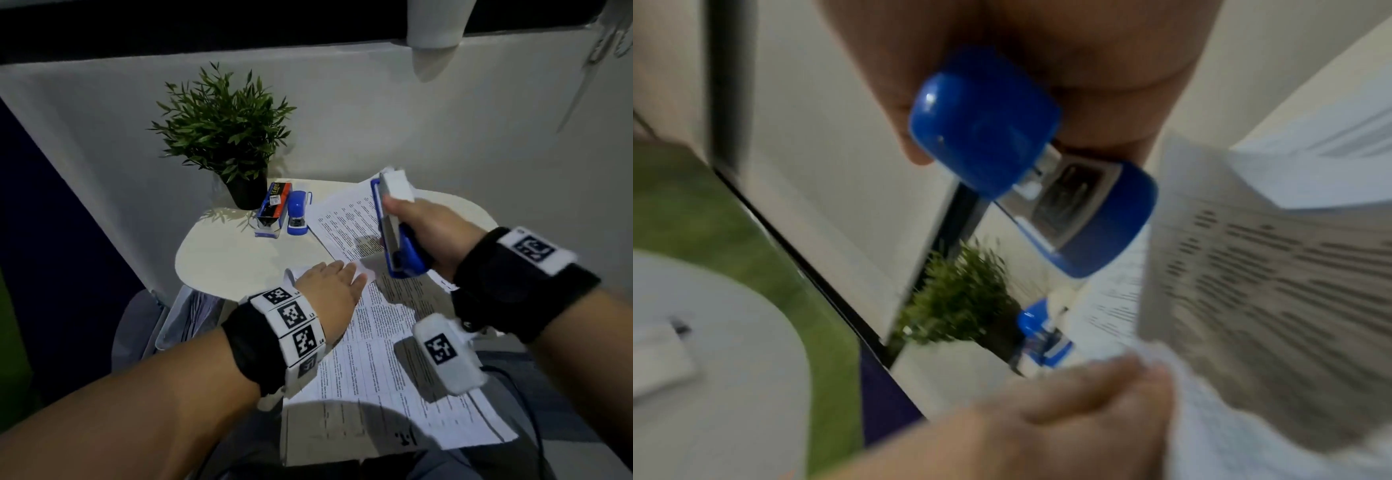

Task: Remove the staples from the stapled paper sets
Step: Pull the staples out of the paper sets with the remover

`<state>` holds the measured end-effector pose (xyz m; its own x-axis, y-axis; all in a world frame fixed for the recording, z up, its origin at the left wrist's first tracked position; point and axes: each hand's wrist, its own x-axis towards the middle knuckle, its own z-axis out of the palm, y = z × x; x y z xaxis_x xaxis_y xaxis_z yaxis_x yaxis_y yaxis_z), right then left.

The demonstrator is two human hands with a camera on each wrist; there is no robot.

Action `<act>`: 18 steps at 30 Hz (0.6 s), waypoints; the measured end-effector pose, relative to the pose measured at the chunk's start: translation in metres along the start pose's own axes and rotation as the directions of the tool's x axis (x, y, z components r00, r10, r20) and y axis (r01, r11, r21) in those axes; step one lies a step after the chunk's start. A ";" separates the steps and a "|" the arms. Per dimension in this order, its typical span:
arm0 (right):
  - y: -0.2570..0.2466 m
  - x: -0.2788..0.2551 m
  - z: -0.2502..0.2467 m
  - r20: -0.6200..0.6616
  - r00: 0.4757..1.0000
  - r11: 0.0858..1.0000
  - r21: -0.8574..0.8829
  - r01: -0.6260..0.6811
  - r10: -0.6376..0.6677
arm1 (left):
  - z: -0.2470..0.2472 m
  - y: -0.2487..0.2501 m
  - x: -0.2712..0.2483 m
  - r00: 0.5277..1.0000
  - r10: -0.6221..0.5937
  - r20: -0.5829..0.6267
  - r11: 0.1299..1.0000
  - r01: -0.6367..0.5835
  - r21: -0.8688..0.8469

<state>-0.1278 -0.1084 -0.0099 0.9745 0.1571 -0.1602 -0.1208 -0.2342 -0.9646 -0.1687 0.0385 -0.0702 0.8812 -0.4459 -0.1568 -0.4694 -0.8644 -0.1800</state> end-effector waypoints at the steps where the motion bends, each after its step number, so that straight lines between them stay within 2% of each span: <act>1: 0.006 0.003 0.002 -0.011 0.999 0.998 -0.041 -0.041 0.040 | 0.000 -0.002 -0.001 1.000 0.009 0.013 1.000 -0.009 0.011; 5: 0.040 0.010 -0.007 -0.041 0.977 0.957 0.210 -0.197 0.211 | 0.004 -0.005 -0.004 0.995 0.016 0.097 1.000 -0.016 0.001; 7: 0.049 0.010 -0.010 -0.048 0.972 0.932 0.300 -0.206 0.230 | 0.007 -0.004 -0.004 0.997 0.009 0.077 1.000 -0.008 -0.019; 11: 0.049 0.010 -0.009 -0.033 0.975 0.940 0.271 -0.205 0.222 | 0.006 -0.002 0.000 1.000 -0.016 0.014 1.000 0.015 0.026; 18: 0.053 0.009 -0.012 -0.020 0.979 0.927 0.325 -0.186 0.203 | 0.001 0.007 0.005 0.999 -0.033 0.018 0.997 0.031 0.066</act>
<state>-0.1233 -0.1304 -0.0597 0.9332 0.0869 -0.3487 -0.3546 0.0653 -0.9327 -0.1676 0.0309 -0.0729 0.8949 -0.4133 -0.1682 -0.4442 -0.8607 -0.2488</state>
